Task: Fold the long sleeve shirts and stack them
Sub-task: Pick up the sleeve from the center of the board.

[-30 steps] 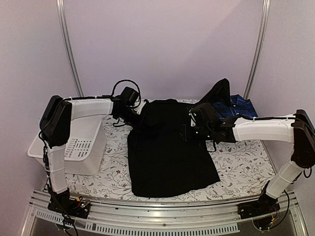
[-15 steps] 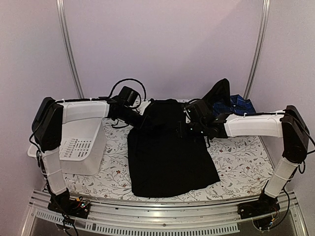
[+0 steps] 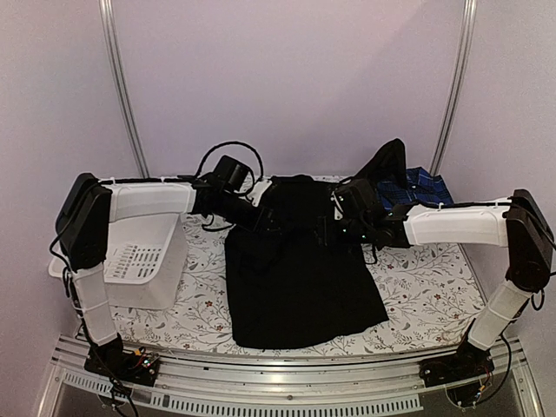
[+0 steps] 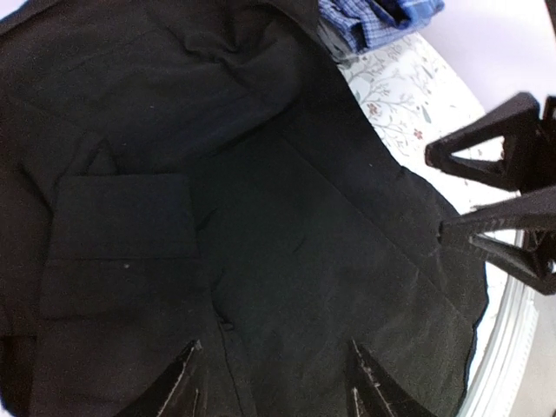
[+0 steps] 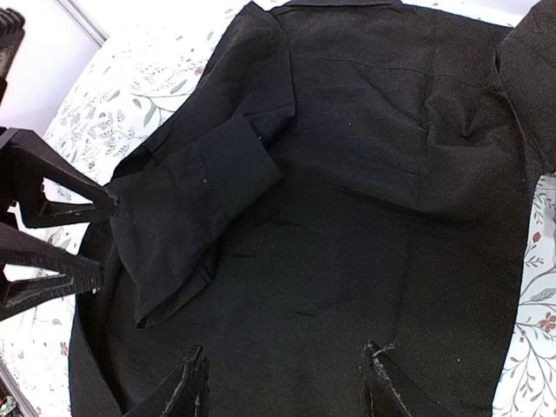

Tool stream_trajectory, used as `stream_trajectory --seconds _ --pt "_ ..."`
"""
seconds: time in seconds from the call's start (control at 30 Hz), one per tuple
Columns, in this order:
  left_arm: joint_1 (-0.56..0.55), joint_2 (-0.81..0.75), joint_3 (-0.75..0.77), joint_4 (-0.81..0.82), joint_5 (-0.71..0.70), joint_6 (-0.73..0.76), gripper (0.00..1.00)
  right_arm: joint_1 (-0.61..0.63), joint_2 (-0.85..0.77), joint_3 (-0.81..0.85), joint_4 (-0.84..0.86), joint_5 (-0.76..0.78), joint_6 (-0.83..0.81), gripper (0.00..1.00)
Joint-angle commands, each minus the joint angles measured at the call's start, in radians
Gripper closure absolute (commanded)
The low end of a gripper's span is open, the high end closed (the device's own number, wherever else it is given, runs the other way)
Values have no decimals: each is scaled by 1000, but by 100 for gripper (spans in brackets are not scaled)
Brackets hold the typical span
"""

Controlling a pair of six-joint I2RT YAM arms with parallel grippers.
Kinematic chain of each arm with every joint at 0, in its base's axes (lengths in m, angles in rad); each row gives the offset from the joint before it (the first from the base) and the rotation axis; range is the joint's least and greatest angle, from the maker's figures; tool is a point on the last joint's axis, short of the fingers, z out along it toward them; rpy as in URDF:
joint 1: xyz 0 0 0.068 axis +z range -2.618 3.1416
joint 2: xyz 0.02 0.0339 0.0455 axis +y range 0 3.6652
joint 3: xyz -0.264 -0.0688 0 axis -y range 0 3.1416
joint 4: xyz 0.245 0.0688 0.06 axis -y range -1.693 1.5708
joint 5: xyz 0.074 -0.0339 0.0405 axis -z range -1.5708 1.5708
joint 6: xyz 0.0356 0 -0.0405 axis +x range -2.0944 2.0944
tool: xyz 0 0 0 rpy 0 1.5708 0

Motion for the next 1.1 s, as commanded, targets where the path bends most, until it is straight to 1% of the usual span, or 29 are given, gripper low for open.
stream_trajectory --seconds 0.0,0.13,0.23,0.37,0.5,0.57,0.63,0.73,0.93,1.0,1.07 --pt "1 -63 21 28 -160 -83 47 -5 15 12 14 -12 -14 42" --pt "0 1 97 -91 -334 -145 47 -5 20 21 7 3 -19 42" --pt "-11 76 160 -156 -401 -184 46 -5 5 14 -5 30 -15 42" --pt "-51 183 284 -218 -501 -212 42 -8 -37 -25 -13 65 14 41" --pt "-90 300 426 -292 -600 -238 41 -10 -86 -69 -18 88 40 39" --pt "-102 351 479 -316 -627 -242 40 -12 -115 -87 -20 94 47 37" --pt "-118 390 513 -321 -649 -234 37 -14 -138 -105 -22 95 54 35" --pt "-136 442 562 -342 -664 -233 36 -15 -160 -128 -23 99 60 31" --pt "-153 498 608 -367 -736 -235 36 -15 -184 -153 -23 92 74 29" --pt "-155 510 623 -377 -770 -237 38 -15 -185 -155 -24 91 76 29" --pt "-155 510 631 -377 -795 -234 45 -15 -185 -155 -23 87 77 29"
